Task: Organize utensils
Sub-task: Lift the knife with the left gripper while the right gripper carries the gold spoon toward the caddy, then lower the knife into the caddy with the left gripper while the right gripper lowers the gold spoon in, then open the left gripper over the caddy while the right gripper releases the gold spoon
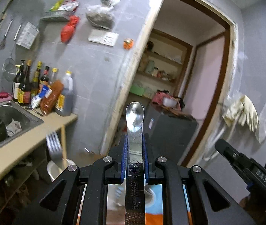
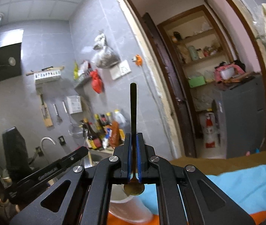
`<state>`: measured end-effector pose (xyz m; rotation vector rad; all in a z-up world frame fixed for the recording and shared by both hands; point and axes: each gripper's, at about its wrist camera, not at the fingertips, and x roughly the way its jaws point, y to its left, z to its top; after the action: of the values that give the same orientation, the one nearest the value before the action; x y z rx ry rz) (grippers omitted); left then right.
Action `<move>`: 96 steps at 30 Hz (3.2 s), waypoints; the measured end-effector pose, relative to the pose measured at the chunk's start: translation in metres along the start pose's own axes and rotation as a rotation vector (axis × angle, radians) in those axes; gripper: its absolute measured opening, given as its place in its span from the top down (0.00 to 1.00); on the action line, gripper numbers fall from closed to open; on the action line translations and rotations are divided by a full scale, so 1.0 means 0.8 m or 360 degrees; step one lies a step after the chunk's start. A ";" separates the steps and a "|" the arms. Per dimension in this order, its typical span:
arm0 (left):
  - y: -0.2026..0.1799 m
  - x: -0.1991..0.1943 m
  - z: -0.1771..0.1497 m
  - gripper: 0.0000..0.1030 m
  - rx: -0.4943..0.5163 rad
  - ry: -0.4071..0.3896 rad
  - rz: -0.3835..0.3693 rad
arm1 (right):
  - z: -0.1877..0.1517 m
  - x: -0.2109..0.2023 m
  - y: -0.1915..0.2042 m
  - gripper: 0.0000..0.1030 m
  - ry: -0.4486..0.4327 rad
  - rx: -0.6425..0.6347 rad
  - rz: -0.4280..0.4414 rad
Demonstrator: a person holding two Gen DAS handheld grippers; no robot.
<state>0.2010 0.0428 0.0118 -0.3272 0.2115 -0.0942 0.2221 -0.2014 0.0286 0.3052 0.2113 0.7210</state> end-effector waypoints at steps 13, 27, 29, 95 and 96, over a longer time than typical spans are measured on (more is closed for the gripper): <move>0.104 0.020 0.026 0.88 -0.0168 -0.0161 0.0054 | -0.026 0.049 0.045 0.97 0.0032 -0.0054 0.0025; 0.135 0.030 0.002 0.88 -0.0274 -0.0260 0.0116 | -0.065 0.071 0.051 0.97 0.0109 -0.0087 -0.0057; 0.133 0.031 -0.001 0.88 -0.0264 -0.0272 0.0125 | -0.068 0.073 0.052 0.97 0.0115 -0.0096 -0.0066; 0.085 0.003 -0.040 0.58 0.0097 -0.0209 0.0141 | -0.073 0.062 0.042 0.42 0.0104 -0.0086 -0.0136; 0.085 0.001 -0.039 0.55 0.0095 -0.0201 0.0147 | -0.071 0.061 0.041 0.39 0.0102 -0.0081 -0.0148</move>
<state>0.1990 0.0970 -0.0396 -0.2623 0.0980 0.0114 0.2209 -0.1340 -0.0175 0.2229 0.2656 0.6437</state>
